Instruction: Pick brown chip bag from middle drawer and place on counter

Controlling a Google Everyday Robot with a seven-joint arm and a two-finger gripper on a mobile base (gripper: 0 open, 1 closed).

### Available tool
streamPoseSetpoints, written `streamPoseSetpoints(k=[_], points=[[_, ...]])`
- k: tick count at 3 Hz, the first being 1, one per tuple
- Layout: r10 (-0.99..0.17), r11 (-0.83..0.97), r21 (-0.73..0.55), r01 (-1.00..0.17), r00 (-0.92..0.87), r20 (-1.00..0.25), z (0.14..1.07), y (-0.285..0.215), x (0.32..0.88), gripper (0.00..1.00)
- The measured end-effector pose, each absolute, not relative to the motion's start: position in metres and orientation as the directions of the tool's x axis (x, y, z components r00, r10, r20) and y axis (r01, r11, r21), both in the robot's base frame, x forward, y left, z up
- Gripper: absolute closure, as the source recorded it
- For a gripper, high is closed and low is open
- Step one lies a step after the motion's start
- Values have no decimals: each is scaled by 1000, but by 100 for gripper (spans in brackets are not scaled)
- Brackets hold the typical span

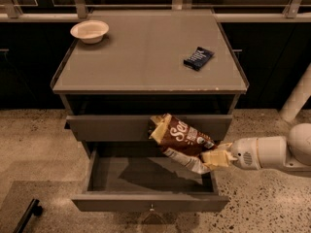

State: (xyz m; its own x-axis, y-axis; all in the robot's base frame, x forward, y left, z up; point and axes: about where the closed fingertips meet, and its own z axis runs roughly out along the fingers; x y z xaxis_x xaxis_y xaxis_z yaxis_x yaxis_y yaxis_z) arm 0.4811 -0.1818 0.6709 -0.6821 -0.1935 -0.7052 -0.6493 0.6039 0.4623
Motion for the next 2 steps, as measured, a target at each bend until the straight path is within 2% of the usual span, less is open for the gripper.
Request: streamPoseSetpoints(k=[2], points=[[-132, 604, 598, -526, -807, -576, 594, -183, 487, 100]])
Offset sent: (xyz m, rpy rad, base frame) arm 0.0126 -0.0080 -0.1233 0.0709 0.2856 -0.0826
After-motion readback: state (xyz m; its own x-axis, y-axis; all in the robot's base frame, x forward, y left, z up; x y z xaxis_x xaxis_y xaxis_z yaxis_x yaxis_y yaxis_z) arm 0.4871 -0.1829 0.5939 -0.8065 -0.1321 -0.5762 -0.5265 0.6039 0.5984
